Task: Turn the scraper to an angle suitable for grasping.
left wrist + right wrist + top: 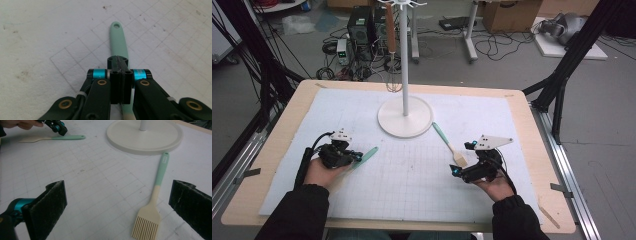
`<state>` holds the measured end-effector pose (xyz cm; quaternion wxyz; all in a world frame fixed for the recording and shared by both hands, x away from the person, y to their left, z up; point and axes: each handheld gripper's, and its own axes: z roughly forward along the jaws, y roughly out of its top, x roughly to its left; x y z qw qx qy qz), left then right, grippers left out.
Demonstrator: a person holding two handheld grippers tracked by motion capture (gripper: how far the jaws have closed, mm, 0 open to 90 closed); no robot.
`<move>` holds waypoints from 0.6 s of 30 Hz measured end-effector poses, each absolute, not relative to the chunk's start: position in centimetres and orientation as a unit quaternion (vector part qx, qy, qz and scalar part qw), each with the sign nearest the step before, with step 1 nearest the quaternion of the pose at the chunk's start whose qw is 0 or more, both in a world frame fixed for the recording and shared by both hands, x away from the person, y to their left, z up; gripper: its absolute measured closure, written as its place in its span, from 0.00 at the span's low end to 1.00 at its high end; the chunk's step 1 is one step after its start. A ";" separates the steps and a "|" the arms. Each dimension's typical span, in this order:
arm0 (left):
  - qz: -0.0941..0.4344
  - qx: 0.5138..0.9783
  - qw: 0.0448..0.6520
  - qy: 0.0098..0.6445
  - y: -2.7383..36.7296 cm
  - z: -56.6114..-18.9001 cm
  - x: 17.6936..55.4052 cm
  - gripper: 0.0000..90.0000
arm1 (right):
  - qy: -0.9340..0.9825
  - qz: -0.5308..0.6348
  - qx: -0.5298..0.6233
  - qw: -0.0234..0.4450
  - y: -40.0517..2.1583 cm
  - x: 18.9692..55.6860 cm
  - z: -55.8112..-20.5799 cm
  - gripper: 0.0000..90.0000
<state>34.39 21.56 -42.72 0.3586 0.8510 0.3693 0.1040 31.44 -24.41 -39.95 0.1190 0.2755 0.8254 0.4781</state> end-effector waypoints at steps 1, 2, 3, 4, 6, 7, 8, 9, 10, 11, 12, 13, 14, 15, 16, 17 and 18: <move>0.107 0.851 0.361 0.367 21.5 -42.6 34.3 0.97 | 0.825 0.479 0.276 0.118 -24.4 31.4 -39.9 0.00; 0.108 0.851 0.362 0.366 21.6 -42.5 34.3 0.96 | 0.825 0.479 0.275 0.120 -24.4 31.4 -39.9 0.00; 0.108 0.851 0.362 0.366 21.6 -42.4 34.2 0.94 | 0.825 0.480 0.273 0.122 -24.4 31.4 -39.9 0.00; 0.110 0.850 0.363 0.366 21.7 -42.3 34.1 0.93 | 0.825 0.480 0.274 0.121 -24.3 31.3 -39.9 0.00; 0.109 0.847 0.370 0.366 21.9 -42.0 33.9 0.90 | 0.826 0.480 0.272 0.121 -24.3 31.3 -39.9 0.00; 0.110 0.845 0.375 0.364 21.9 -41.9 33.7 0.88 | 0.825 0.480 0.272 0.120 -24.3 31.3 -39.9 0.00; 0.110 0.845 0.377 0.363 21.9 -41.9 33.6 0.87 | 0.826 0.479 0.271 0.121 -24.3 31.3 -39.9 0.00; 0.111 0.846 0.375 0.362 21.9 -41.8 33.4 0.86 | 0.826 0.479 0.272 0.121 -24.3 31.3 -39.9 0.00; 0.113 0.847 0.374 0.361 21.9 -41.8 33.3 0.85 | 0.826 0.479 0.273 0.121 -24.4 31.3 -39.9 0.00; 0.113 0.847 0.373 0.362 22.0 -41.9 33.2 0.84 | 0.825 0.480 0.273 0.122 -24.4 31.3 -39.8 0.00; 0.110 0.846 0.373 0.365 22.1 -42.0 33.1 0.83 | 0.825 0.480 0.272 0.123 -24.4 31.3 -39.8 0.00; 0.110 0.849 0.370 0.362 22.2 -42.0 33.0 0.82 | 0.825 0.480 0.272 0.122 -24.4 31.3 -39.8 0.00; 0.110 0.848 0.370 0.363 22.2 -42.1 32.8 0.82 | 0.825 0.480 0.272 0.122 -24.4 31.3 -39.8 0.00; 0.107 0.848 0.369 0.365 22.2 -42.2 32.7 0.81 | 0.825 0.480 0.272 0.122 -24.4 31.3 -39.8 0.00; 0.107 0.849 0.367 0.365 22.2 -42.3 32.5 0.79 | 0.825 0.480 0.272 0.122 -24.4 31.3 -39.8 0.00; 0.111 0.849 0.364 0.366 22.3 -42.4 32.4 0.78 | 0.825 0.480 0.272 0.123 -24.4 31.3 -39.8 0.00; 0.112 0.849 0.364 0.366 22.2 -42.6 32.2 0.78 | 0.825 0.479 0.272 0.123 -24.4 31.3 -39.8 0.00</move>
